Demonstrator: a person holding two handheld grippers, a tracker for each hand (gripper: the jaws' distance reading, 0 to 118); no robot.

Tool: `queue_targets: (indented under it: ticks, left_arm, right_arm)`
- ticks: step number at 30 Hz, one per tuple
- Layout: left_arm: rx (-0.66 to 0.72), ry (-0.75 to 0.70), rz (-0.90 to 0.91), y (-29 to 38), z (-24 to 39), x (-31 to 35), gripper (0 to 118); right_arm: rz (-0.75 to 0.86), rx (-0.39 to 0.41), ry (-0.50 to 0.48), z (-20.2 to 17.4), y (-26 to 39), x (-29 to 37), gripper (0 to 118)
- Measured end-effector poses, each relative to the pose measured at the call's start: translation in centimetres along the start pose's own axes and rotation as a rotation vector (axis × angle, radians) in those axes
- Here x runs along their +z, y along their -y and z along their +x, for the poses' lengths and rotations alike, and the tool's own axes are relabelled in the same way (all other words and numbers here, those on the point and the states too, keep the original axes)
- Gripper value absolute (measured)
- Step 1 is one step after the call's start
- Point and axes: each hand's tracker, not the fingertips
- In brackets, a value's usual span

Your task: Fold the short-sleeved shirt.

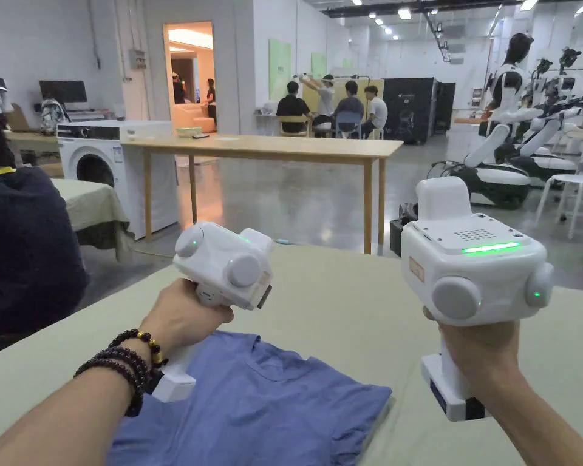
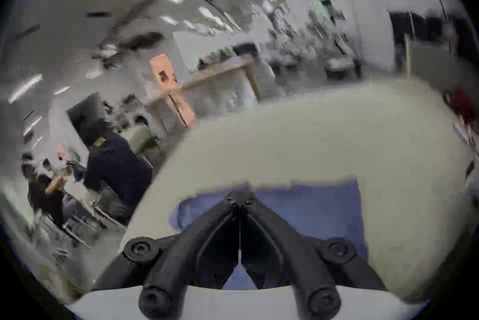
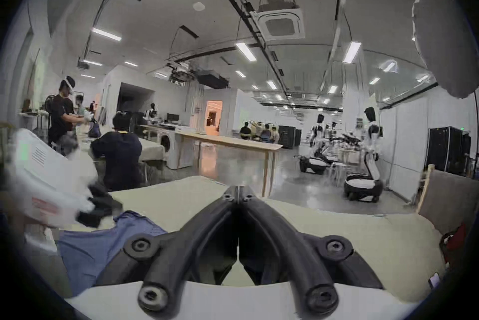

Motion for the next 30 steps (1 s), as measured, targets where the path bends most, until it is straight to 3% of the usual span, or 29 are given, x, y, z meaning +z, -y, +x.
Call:
queue_targets:
  ticks: [2, 6, 7, 9, 10, 17, 19, 21, 26, 28, 30]
  left_arm:
    - [0.014, 0.109, -0.112, 1.5, -0.2, -4.8, 0]
    - [0.145, 0.108, -0.094, 4.7, -0.1, -11.4, 0]
    - [0.177, 0.146, -0.119, 5.2, -0.2, -12.8, 13]
    - [0.193, 0.244, -0.192, 6.1, -0.3, -15.6, 98]
    - [0.181, 0.283, -0.205, 6.3, -0.5, -17.0, 118]
    - [0.109, 0.195, -0.23, 7.5, 0.9, -21.5, 115]
    - [0.087, 0.205, -0.227, 8.6, 1.6, -22.1, 109]
    - [0.126, 0.199, -0.203, 9.0, 1.4, -22.7, 111]
    - [0.129, 0.207, -0.179, 9.2, 1.7, -21.4, 111]
    - [0.127, 0.196, -0.174, 9.2, 2.0, -20.7, 98]
    - [0.131, 0.238, -0.139, 9.1, 1.7, -19.8, 60]
  right_arm:
    - [-0.008, 0.002, -0.029, 0.1, 0.9, 0.4, 0]
    - [-0.02, -0.028, -0.109, 0.2, 2.3, 0.2, 0]
    - [-0.024, -0.032, -0.12, 0.2, 2.6, 0.1, 0]
    - [-0.027, -0.034, -0.14, 0.1, 2.6, 0.3, 0]
    - [-0.039, -0.042, -0.159, 0.0, 2.9, 0.2, 0]
    - [-0.062, -0.032, -0.225, -1.6, 5.3, -0.7, 0]
    - [-0.09, -0.072, -0.251, -1.8, 6.1, -0.8, 0]
    - [-0.124, -0.095, -0.272, -1.8, 6.7, -1.1, 0]
    - [-0.141, -0.088, -0.254, -2.1, 7.7, -1.3, 0]
    - [-0.151, -0.091, -0.259, -2.1, 7.8, -1.3, 0]
    - [-0.159, -0.082, -0.258, -2.2, 7.9, -1.1, 0]
